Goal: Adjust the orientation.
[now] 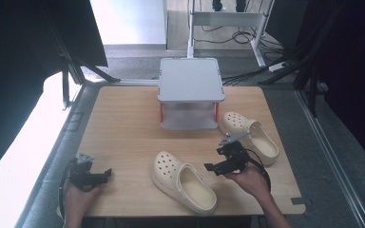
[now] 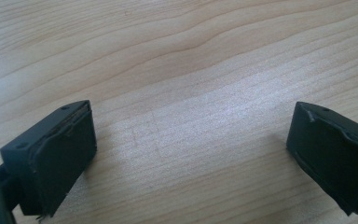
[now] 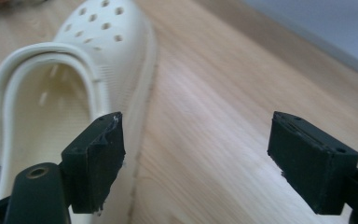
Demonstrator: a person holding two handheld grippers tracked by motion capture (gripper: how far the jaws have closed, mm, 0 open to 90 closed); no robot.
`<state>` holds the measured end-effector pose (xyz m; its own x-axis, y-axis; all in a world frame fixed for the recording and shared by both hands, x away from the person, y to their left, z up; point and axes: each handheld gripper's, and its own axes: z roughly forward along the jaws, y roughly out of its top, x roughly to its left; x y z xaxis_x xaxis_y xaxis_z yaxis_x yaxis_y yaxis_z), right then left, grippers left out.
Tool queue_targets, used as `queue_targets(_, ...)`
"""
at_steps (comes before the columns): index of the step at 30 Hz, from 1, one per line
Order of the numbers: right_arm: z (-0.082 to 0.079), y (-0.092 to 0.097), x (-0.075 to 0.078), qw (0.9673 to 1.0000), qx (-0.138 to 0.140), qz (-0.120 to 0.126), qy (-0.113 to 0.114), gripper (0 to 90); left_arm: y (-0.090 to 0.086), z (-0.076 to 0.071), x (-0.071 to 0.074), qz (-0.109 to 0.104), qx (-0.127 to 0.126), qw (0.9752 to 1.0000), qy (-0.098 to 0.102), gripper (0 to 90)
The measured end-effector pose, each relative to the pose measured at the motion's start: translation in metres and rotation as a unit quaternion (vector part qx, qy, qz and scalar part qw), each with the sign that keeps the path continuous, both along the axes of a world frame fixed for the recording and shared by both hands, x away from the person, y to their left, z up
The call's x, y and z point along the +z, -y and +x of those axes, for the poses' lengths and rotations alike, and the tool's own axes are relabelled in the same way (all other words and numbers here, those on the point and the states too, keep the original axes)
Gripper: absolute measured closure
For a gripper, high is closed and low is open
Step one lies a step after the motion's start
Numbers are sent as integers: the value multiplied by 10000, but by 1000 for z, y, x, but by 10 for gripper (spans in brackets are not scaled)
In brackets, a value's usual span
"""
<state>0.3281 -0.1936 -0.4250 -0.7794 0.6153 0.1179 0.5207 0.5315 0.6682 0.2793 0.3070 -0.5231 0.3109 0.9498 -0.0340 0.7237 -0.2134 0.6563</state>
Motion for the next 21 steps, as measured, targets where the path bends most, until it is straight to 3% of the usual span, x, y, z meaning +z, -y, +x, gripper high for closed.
queue_targets(9, 15, 51, 9, 9972, -720, -101, 178, 142, 0, 0, 0, -2, 2, 10000, -4, 11)
queue_targets(16, 31, 82, 15, 9933, -1100, -172, 294, 175, 1, 0, 0, 1, 19, 10000, 6, 9)
queue_targets(21, 44, 95, 13, 9909, -1278, -271, 316, 180, 1, 1, 0, -1, 16, 10000, 11, 9)
